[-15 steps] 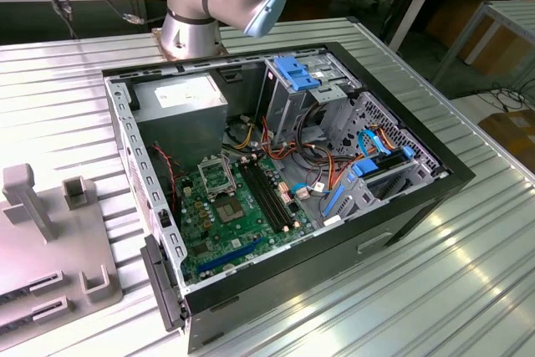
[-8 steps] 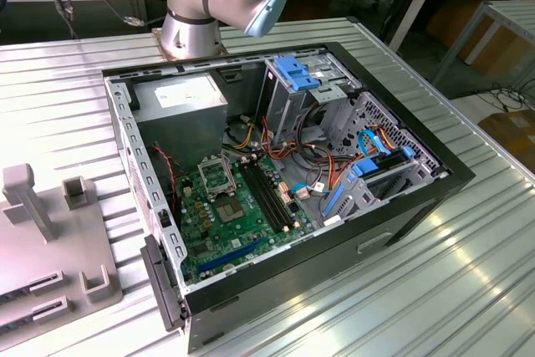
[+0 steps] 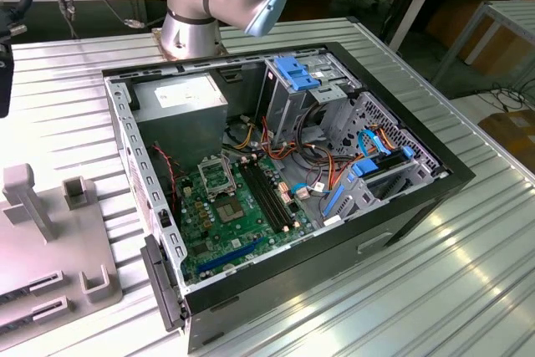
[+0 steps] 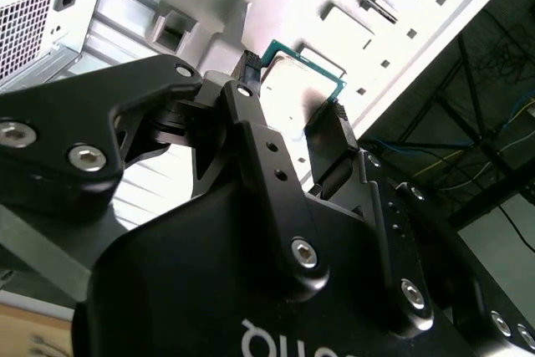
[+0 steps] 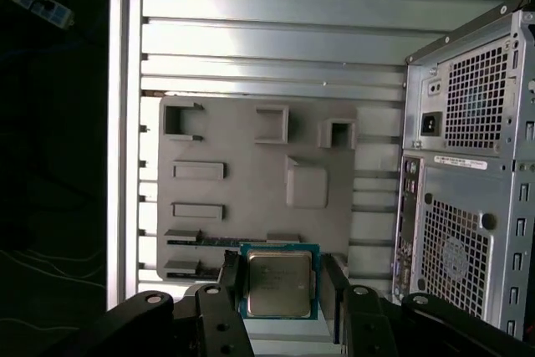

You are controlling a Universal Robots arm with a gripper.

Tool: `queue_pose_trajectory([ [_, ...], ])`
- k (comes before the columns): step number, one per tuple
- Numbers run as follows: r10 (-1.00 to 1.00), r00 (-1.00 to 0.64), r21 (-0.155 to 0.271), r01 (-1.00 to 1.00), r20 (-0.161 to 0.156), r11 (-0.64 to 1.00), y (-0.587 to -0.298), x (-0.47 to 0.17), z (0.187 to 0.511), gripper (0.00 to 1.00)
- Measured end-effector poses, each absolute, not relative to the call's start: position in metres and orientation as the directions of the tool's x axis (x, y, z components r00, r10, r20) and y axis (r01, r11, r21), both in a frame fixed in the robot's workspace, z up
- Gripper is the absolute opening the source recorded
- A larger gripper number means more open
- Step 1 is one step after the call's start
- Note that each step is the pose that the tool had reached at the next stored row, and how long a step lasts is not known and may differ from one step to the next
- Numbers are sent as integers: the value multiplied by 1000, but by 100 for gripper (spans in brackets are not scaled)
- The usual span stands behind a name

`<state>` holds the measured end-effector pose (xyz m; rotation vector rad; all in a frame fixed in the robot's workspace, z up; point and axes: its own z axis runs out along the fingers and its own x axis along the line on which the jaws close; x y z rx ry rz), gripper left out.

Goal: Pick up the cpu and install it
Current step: 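Pick up the cpu and move it towards the insertion slot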

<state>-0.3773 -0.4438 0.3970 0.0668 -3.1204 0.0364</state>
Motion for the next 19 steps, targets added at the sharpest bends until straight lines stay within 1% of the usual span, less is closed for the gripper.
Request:
queue_pose_trajectory([
  [19,-43,-999,-23,-43,21,999,-444,-363,397,47],
])
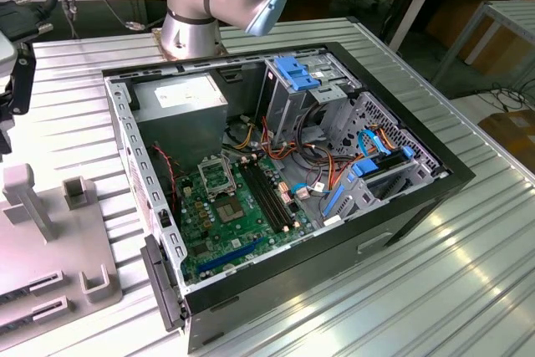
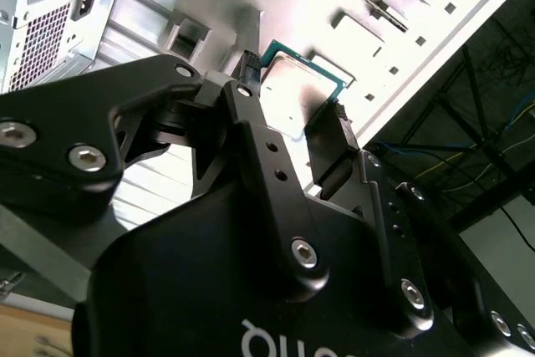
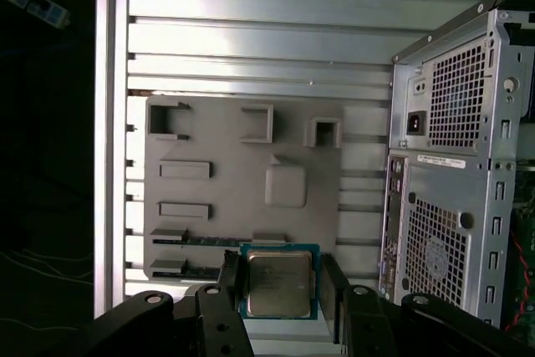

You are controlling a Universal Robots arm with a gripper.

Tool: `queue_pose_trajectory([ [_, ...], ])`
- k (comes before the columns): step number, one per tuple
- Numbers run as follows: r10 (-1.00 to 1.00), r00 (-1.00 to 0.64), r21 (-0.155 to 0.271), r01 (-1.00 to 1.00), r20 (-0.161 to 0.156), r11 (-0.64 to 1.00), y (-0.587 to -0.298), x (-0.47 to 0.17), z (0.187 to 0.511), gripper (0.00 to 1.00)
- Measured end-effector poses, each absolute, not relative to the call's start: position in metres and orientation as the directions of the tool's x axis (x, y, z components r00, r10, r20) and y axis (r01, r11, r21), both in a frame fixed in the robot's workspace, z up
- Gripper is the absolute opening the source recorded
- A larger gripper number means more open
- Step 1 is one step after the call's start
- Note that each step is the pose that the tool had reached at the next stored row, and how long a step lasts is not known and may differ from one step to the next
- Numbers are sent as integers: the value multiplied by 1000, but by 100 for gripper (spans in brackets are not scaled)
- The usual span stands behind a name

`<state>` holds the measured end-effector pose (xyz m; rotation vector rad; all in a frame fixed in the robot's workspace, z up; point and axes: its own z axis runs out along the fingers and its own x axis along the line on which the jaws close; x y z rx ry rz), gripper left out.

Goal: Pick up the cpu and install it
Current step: 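Pick up the cpu and move it towards the insertion slot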

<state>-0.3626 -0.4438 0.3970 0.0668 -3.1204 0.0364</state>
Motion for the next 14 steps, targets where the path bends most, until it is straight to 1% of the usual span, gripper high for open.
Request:
queue_pose_trajectory([
  [14,-42,-999,-23,-43,21,999,-444,-348,397,47],
])
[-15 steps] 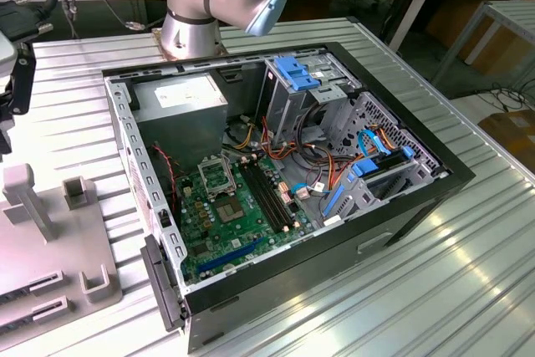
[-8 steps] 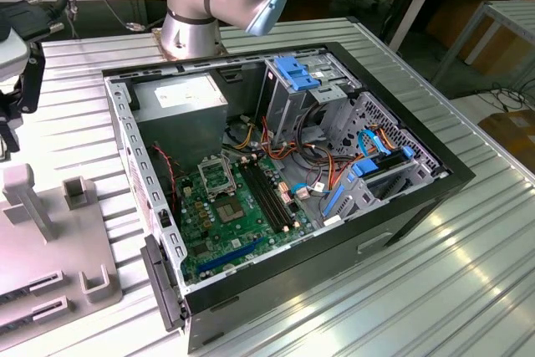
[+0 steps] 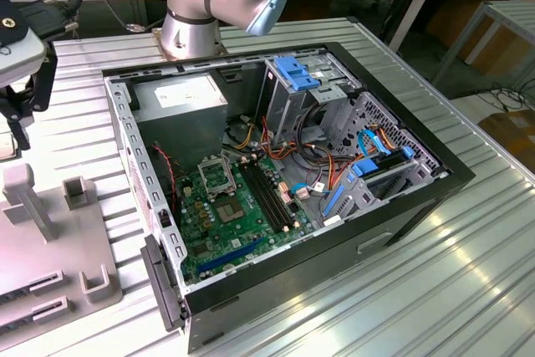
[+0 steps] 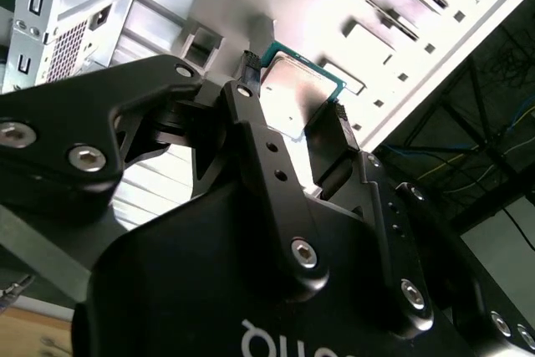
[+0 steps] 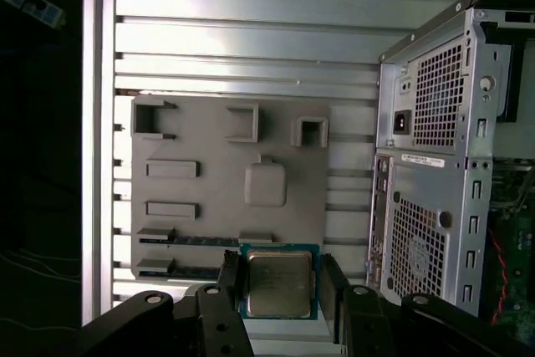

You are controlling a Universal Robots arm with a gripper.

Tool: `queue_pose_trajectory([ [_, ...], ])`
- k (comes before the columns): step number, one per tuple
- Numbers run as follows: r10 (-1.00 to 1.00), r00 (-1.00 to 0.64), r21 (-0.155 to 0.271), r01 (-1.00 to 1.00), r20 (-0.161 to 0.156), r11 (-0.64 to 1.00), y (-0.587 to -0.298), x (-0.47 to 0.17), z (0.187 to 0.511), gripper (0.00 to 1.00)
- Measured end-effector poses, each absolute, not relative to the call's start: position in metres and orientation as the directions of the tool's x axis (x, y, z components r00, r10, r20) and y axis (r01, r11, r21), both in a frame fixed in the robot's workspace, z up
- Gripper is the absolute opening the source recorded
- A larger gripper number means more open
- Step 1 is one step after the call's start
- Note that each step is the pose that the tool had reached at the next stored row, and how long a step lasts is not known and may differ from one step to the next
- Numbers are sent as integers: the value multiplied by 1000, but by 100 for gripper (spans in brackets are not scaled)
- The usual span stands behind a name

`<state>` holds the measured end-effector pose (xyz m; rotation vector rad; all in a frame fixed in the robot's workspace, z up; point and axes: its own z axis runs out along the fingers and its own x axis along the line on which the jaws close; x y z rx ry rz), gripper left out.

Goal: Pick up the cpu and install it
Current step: 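Pick up the cpu and move it towards the insertion slot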

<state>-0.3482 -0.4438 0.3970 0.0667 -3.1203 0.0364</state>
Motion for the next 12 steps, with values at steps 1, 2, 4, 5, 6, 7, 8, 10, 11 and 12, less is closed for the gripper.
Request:
queue_pose_trajectory([
  [1,-43,-999,-23,-43,21,999,-444,-347,397,47],
  [2,-43,-999,-23,-43,21,999,-444,-347,397,47],
  [4,-43,-999,-23,-43,21,999,-444,-345,397,47],
  [5,-43,-999,-23,-43,21,999,-444,-343,397,47],
  [6,-43,-999,-23,-43,21,999,-444,-341,397,47],
  [7,-43,-999,-23,-43,21,999,-444,-340,397,47],
  [8,-43,-999,-23,-43,21,999,-444,-338,397,47],
  [10,-43,-999,-23,-43,21,999,-444,-309,397,47],
  [11,-43,-999,-23,-43,21,999,-444,-307,397,47],
  [12,-42,-999,-23,-43,21,999,-444,-306,397,47],
])
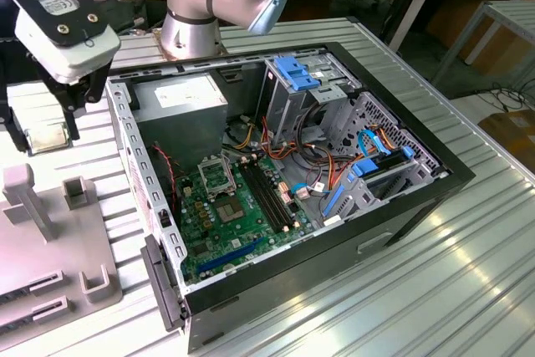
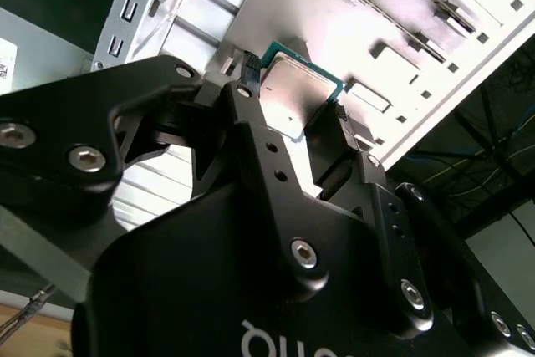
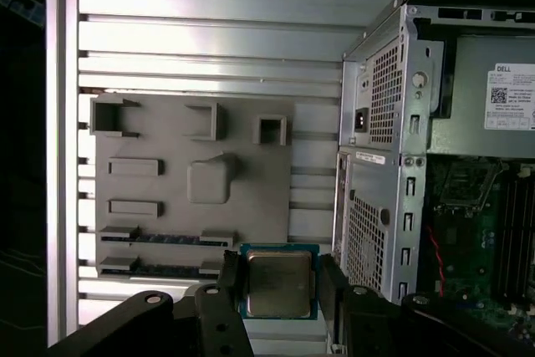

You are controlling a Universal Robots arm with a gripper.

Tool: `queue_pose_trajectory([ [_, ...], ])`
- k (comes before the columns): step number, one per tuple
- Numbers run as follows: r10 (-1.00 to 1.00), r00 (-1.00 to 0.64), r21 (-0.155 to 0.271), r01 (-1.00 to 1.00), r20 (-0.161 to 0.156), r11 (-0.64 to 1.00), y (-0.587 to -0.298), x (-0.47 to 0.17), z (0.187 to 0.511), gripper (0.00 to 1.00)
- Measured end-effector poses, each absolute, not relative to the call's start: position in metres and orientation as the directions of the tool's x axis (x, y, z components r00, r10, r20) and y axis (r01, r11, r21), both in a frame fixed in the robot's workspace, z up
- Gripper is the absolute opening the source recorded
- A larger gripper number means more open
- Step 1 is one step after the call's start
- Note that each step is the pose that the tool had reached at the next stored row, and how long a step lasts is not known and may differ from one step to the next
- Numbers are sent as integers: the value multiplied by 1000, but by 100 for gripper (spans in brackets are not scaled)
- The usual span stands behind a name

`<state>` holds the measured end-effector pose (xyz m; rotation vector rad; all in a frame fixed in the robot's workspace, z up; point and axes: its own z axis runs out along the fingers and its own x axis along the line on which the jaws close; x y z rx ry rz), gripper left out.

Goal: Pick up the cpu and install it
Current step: 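Pick up the cpu and move it towards the insertion slot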

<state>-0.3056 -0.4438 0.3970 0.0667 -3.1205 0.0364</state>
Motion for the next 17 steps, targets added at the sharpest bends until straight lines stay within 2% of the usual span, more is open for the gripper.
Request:
queue_pose_trajectory([
  [17,-43,-999,-23,-43,21,999,-444,-270,397,47],
])
